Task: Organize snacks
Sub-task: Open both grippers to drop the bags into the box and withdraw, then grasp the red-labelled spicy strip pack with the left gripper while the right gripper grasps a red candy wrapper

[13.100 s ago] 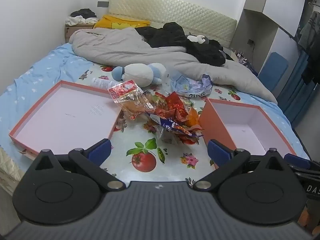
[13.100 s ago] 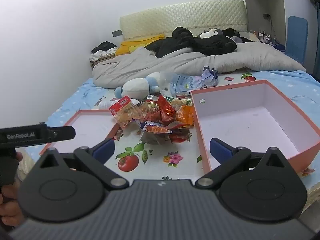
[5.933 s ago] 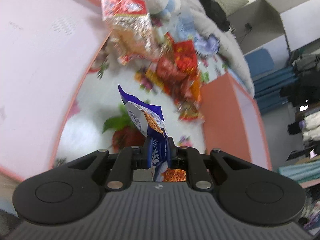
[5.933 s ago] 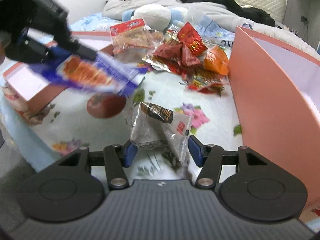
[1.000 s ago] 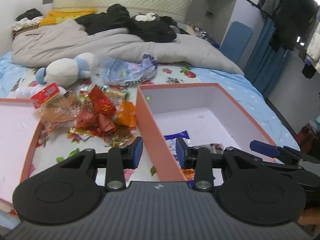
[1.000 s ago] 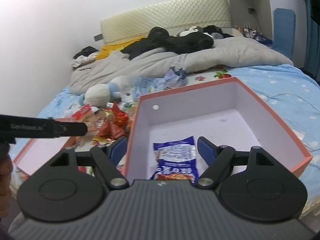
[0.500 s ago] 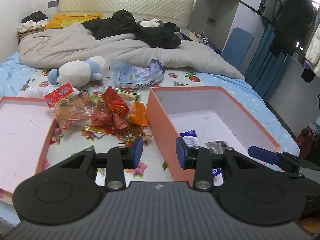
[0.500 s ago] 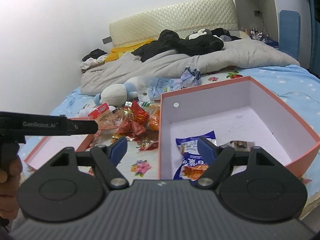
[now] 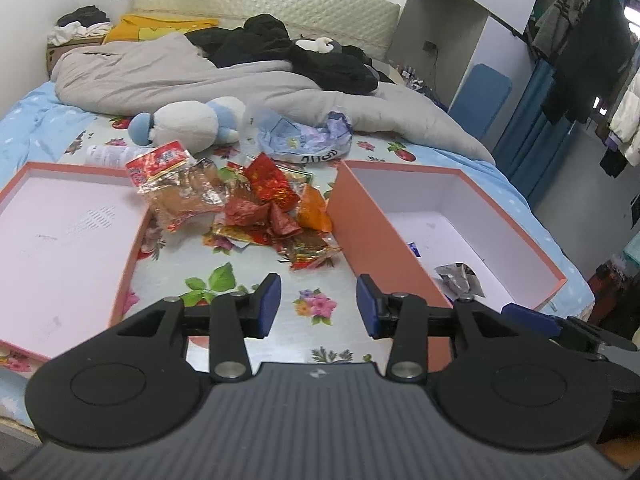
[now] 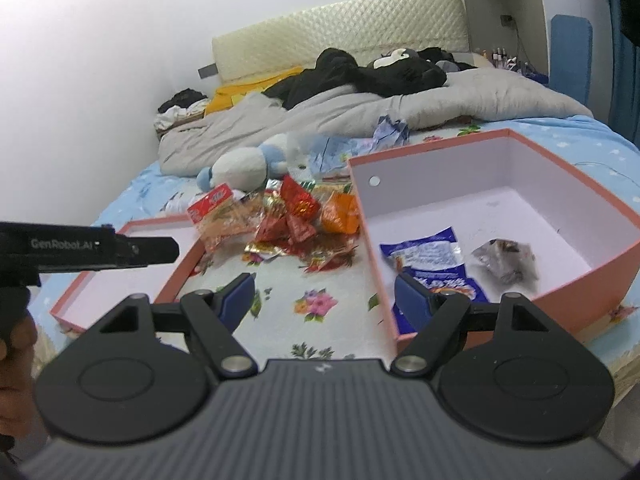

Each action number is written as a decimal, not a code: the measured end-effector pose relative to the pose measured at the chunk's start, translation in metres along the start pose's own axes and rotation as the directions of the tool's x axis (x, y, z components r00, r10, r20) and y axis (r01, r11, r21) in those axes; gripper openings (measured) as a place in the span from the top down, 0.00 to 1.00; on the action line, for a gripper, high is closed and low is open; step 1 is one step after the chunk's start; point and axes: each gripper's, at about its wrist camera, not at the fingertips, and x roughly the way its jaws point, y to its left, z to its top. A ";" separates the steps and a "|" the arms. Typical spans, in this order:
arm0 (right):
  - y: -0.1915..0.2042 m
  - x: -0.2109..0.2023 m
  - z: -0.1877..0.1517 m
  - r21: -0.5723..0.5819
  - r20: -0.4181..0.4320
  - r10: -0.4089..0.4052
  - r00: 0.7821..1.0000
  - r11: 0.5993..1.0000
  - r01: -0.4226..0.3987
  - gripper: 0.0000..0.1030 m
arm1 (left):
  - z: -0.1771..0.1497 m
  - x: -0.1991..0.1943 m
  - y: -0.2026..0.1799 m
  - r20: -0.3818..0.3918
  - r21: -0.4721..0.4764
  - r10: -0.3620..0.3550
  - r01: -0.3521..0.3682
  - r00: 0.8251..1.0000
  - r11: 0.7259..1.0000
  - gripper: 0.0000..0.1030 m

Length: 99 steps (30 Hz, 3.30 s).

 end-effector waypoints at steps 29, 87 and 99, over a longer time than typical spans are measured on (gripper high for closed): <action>0.037 0.075 -0.011 -0.077 -0.005 -0.001 1.000 0.997 0.001 0.25 | 0.007 0.077 0.080 -0.075 -0.061 0.142 -0.146 0.987 0.987 0.23; 0.071 0.298 0.013 -0.459 -0.048 -0.129 0.990 0.884 0.093 0.58 | 0.060 0.295 0.131 -0.096 0.529 0.433 -0.322 0.897 0.785 0.61; 0.063 0.233 0.030 -0.355 -0.029 -0.115 0.993 0.930 0.097 0.58 | 0.063 0.231 0.118 -0.092 0.232 0.321 -0.293 0.943 0.928 0.65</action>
